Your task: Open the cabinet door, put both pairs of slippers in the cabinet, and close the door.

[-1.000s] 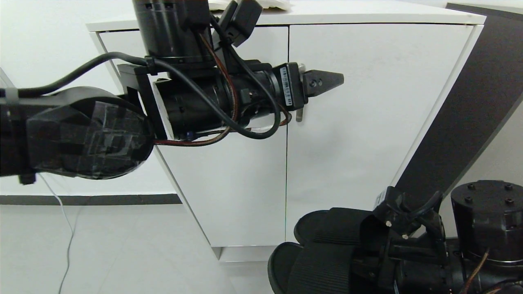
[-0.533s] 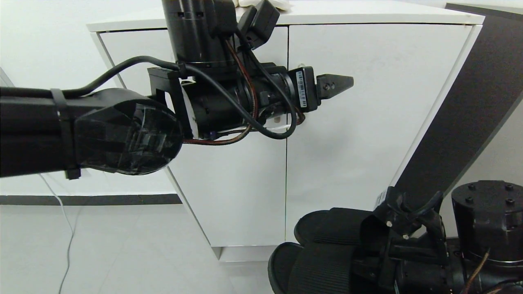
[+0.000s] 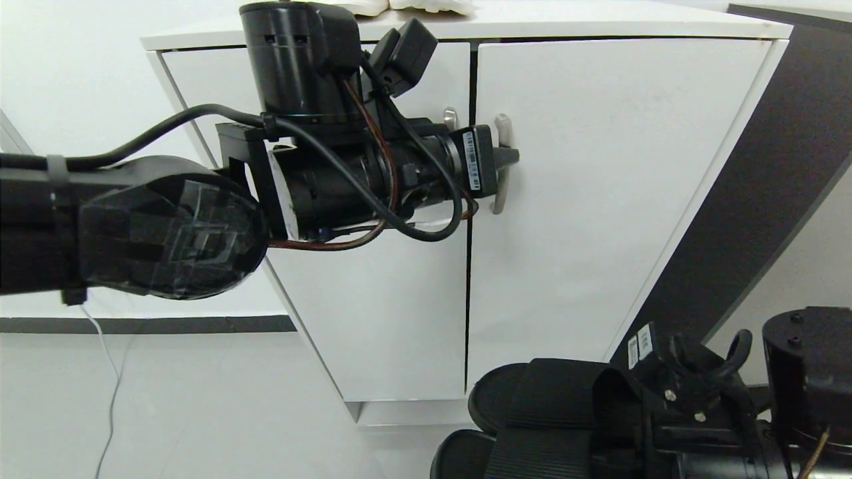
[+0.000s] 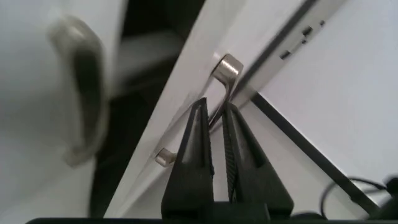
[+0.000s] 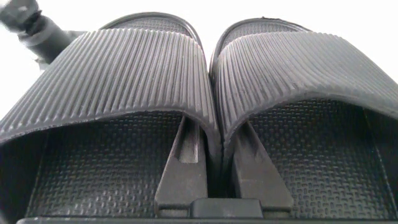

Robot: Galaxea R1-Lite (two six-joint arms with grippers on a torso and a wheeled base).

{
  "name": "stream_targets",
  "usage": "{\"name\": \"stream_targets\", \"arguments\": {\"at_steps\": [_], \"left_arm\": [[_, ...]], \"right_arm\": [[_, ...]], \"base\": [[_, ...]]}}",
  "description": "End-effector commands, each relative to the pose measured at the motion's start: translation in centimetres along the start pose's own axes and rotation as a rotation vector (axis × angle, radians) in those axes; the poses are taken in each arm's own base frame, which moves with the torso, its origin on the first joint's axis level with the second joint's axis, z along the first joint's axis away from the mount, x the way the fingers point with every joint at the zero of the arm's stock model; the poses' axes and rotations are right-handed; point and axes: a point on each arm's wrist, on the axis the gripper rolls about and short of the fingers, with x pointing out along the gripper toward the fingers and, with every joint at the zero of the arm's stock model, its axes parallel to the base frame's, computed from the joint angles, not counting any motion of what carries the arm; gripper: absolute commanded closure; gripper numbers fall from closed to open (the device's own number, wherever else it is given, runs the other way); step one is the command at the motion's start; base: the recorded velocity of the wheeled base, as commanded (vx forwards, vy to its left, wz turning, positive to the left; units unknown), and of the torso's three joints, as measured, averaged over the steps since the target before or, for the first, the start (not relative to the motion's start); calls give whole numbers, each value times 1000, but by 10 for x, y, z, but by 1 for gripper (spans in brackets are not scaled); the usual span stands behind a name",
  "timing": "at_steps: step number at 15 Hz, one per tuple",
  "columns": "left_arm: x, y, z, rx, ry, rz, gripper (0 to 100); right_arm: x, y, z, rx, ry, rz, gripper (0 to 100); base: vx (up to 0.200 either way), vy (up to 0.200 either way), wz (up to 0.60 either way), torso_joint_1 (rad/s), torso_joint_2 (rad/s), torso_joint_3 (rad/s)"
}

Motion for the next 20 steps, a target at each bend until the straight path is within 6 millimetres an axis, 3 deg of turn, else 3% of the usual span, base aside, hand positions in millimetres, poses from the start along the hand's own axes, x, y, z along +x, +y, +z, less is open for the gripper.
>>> {"name": "stream_targets", "arguments": {"at_steps": [1, 6, 9, 11, 15, 16, 20], "left_arm": [[-17, -15, 3, 1, -4, -35, 100], [-42, -27, 2, 2, 2, -58, 100], [-78, -35, 2, 5, -5, -70, 100], [-89, -32, 1, 2, -5, -55, 100], [-76, -12, -1, -8, 5, 8, 100], [-59, -2, 0, -21, 8, 33, 100], [-34, 11, 1, -23, 6, 51, 100]], "right_arm": [[-9, 3, -3, -20, -11, 13, 100], [-8, 3, -6, -35, 3, 12, 100], [-8, 3, -9, -65, 16, 11, 100], [-7, 5, -10, -68, 19, 19, 100], [-6, 7, -11, -71, 27, 28, 100], [-6, 7, -12, -71, 27, 28, 100], [-6, 7, -12, -71, 27, 27, 100]], "base": [[0, 0, 0, 0, 0, 0], [0, 0, 0, 0, 0, 0], [0, 0, 0, 0, 0, 0], [0, 0, 0, 0, 0, 0], [0, 0, 0, 0, 0, 0], [0, 0, 0, 0, 0, 0], [0, 0, 0, 0, 0, 0]]}}
